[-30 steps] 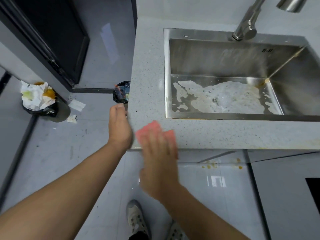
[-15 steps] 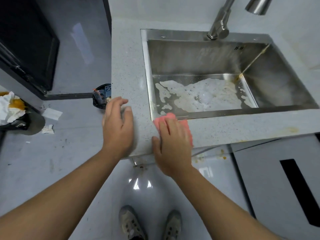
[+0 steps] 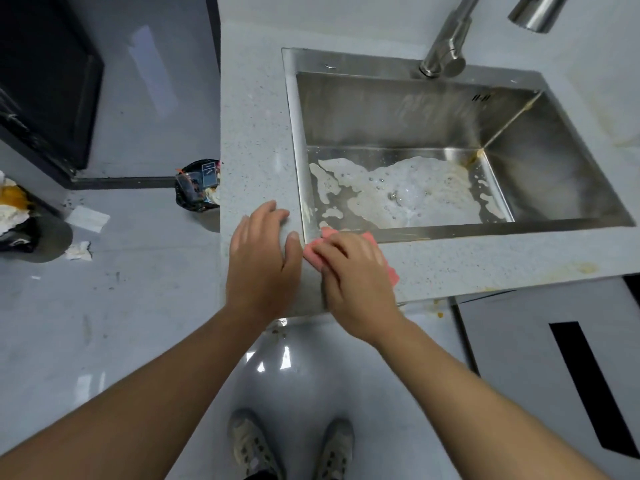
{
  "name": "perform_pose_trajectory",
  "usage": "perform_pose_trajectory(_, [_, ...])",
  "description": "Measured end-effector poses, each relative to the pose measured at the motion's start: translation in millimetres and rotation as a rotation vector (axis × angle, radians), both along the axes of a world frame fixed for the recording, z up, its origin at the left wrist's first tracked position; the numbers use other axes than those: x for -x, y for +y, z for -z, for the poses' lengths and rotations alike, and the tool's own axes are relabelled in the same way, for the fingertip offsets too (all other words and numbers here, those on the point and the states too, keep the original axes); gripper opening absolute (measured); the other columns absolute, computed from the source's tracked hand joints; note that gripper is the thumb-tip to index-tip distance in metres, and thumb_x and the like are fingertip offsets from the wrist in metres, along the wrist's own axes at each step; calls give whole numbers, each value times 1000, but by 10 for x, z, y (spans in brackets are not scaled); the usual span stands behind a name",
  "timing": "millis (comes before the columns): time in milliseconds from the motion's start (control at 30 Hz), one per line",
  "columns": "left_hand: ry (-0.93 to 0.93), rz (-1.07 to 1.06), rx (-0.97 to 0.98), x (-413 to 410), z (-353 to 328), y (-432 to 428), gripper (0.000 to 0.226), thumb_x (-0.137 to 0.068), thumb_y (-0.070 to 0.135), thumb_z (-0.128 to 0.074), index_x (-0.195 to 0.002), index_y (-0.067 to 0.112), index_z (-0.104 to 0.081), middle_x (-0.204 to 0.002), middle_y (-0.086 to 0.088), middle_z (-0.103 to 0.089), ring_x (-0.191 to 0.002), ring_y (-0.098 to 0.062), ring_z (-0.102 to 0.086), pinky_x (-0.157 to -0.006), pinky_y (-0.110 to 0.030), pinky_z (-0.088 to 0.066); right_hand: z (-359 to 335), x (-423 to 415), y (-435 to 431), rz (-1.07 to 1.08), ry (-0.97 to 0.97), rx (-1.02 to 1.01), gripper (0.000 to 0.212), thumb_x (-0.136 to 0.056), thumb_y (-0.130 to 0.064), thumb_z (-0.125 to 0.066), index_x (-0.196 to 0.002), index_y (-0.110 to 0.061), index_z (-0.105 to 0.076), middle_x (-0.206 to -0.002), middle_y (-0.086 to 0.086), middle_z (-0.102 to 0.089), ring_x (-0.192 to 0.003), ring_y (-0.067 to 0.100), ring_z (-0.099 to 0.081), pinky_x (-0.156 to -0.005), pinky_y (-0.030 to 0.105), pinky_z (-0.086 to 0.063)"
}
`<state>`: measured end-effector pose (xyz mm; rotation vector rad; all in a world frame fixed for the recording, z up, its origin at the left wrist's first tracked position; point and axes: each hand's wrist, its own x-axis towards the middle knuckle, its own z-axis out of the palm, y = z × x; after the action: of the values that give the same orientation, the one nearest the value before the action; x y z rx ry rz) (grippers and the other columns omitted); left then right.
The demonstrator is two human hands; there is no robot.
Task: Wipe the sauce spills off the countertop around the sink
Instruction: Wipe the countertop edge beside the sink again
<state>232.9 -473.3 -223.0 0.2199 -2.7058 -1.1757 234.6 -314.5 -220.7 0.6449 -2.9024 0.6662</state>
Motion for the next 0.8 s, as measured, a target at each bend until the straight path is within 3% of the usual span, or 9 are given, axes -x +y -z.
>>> perform_pose_trajectory(67, [6,-8,-53,3,-17,-9,56,-90,34,-29,-129,6,-58,-142,-10,-55,-135,-26,-48,-116,-54,-33,9,58,355,35,-15,-76,36,-105,-33,-46,-135,-28,-64,-134,-4,-59,-132,21,-49,-109,42,-36])
perform_pose_trajectory(200, [30,0,-98,-17,-39,-10,55,-90,30,-30,-132,5,-56,-140,-11,-57,-132,-27,-50,-114,-54,-37,-29,106,848,368,-105,-106,54,-92,-28,-45,-145,-21,-57,-147,1,-51,-135,28,-42,-111,47,-29])
perform_pose_trajectory(333, [41,8,-96,-16,-37,-3,53,-89,27,-32,-132,5,-55,-139,-11,-58,-132,-27,-50,-113,-54,-37,-8,-21,537,191,-134,-57,57,-86,-16,-46,-142,-19,-60,-146,0,-54,-128,26,-41,-105,38,-28])
perform_pose_trajectory(467, [50,2,-89,-19,-40,-2,53,-88,26,-33,-131,4,-55,-138,-12,-58,-131,-27,-51,-113,-54,-37,-73,9,300,30,-43,33,51,-80,4,-52,-122,-18,-71,-126,-10,-65,-110,25,-54,-97,26,-37])
perform_pose_trajectory(567, [42,-3,-103,-22,-39,7,54,-88,26,-33,-133,5,-55,-139,-11,-58,-132,-26,-50,-114,-53,-36,-445,151,242,218,-365,471,33,-98,4,-55,-113,-20,-73,-104,-18,-70,-92,6,-69,-82,11,-48])
perform_pose_trajectory(633, [36,-10,-116,-22,-36,13,52,-89,23,-35,-134,6,-54,-139,-10,-58,-132,-25,-50,-114,-52,-36,-636,260,219,370,-524,808,23,-103,-2,-56,-107,-19,-71,-86,-10,-73,-66,1,-69,-58,15,-52])
perform_pose_trajectory(700, [26,-21,-126,-20,-36,13,51,-89,22,-36,-135,7,-53,-140,-9,-57,-133,-25,-49,-115,-51,-36,-695,335,178,464,-651,967,20,-103,-3,-55,-113,-15,-67,-82,-4,-75,-64,8,-71,-54,20,-54])
perform_pose_trajectory(733, [18,-25,-128,-22,-37,12,52,-89,23,-35,-136,7,-53,-140,-9,-57,-133,-25,-48,-115,-50,-35,-687,347,139,474,-722,957,22,-103,-5,-56,-121,-15,-64,-82,-3,-75,-66,11,-71,-56,24,-55])
perform_pose_trajectory(800, [11,-28,-122,-30,-43,13,55,-89,27,-33,-137,8,-52,-141,-8,-56,-133,-25,-48,-116,-50,-35,-552,364,145,438,-682,592,37,-102,-13,-58,-138,-21,-55,-96,-4,-69,-88,13,-66,-75,29,-54])
